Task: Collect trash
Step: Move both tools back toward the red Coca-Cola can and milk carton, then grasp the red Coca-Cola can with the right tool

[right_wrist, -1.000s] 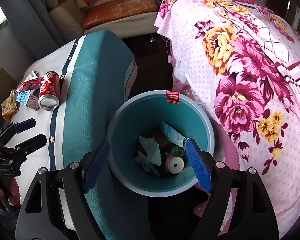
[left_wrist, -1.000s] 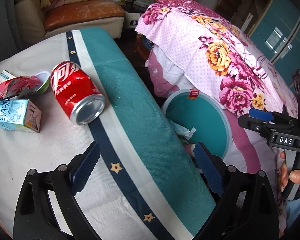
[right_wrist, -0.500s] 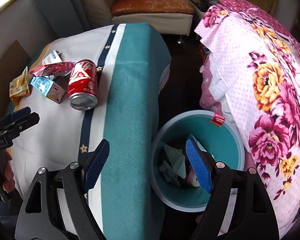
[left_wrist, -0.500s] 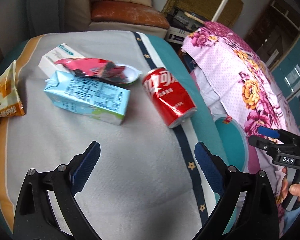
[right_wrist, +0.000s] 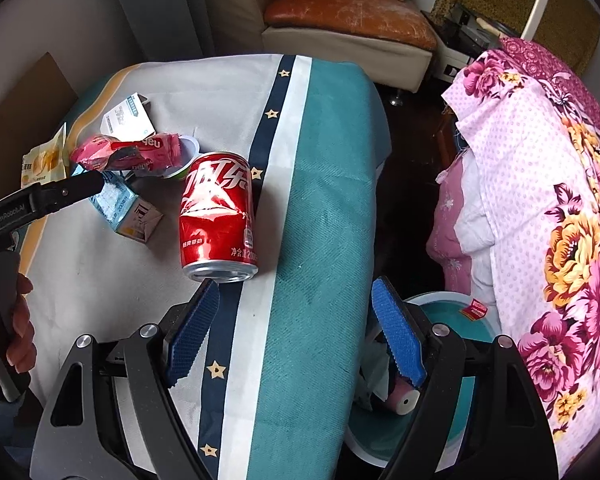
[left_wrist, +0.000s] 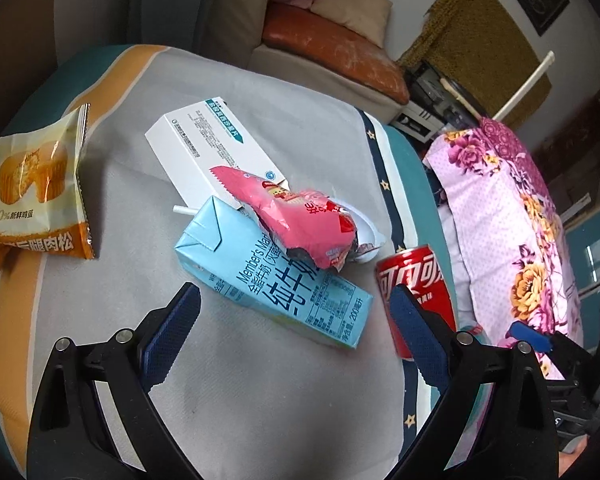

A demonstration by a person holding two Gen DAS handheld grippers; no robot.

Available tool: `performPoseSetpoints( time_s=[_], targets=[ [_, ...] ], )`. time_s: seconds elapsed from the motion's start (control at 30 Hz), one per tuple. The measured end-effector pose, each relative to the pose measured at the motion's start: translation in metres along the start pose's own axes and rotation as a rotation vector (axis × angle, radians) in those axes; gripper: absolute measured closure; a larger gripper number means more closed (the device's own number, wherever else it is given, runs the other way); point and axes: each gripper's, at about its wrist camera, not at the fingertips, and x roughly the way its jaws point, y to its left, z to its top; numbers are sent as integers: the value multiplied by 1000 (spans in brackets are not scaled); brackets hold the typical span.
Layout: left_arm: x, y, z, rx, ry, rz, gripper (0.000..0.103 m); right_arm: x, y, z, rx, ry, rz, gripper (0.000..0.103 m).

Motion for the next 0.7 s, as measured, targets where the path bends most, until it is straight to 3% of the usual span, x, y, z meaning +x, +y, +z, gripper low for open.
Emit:
performPoseSetpoints(
  time_s=[0.3,0.63,0.7],
  targets=[
    [33,5,4,-40,11,75,8,21,7,13,-19,39,9,28],
    [12,46,-4,70,23,169,8,58,44,44,-75,71,82,28],
    [7,58,-5,48,36,136,8,69,51,48,-78,91,106,28]
  ],
)
